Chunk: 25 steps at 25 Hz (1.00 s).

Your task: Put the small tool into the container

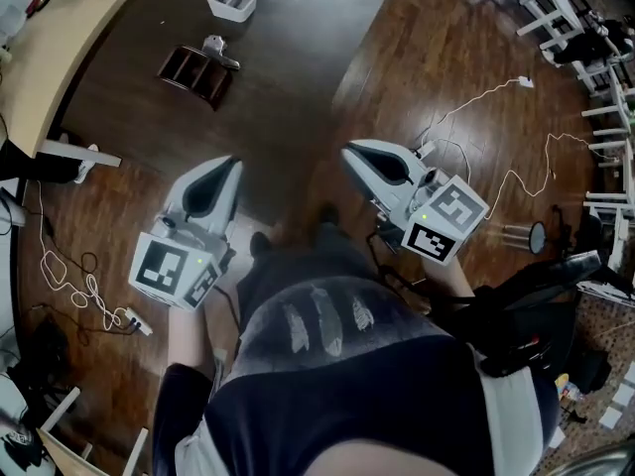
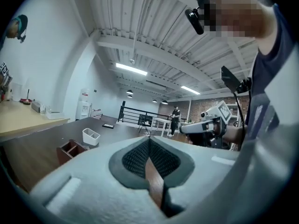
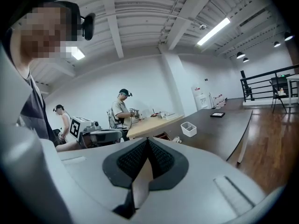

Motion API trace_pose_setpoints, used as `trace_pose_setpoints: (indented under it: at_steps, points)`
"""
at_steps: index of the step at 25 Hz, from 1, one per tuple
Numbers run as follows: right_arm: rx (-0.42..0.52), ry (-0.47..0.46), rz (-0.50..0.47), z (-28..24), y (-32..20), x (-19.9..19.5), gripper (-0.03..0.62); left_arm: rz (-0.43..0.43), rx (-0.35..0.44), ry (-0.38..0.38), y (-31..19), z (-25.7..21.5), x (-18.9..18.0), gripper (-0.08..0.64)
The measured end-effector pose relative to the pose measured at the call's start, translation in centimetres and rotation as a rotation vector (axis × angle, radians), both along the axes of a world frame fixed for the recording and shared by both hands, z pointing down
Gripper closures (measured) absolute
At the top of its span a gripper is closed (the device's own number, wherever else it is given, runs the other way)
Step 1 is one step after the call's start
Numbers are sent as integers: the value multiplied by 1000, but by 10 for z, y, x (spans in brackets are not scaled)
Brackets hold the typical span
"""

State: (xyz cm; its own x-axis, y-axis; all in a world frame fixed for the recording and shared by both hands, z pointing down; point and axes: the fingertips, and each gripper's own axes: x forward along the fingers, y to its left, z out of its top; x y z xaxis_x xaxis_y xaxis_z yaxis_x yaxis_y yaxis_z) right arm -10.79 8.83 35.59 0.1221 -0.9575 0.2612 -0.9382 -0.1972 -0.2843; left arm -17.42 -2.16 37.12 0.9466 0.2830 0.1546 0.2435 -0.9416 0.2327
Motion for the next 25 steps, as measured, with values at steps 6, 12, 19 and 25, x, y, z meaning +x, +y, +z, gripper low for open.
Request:
trace_pose_setpoints:
  at_steps: [6, 12, 19, 25]
  points:
    - [32, -49, -106, 13, 57, 54, 591, -43, 14, -41, 68, -5, 74, 560]
    - [105, -150, -114, 22, 102, 109, 591, -72, 72, -82, 111, -11, 123, 560]
    - [153, -229, -180, 27, 107, 140, 591, -80, 132, -124, 134, -9, 148, 560]
    - [147, -222, -156, 38, 62, 157, 591, -136, 106, -139, 89, 0, 145, 560]
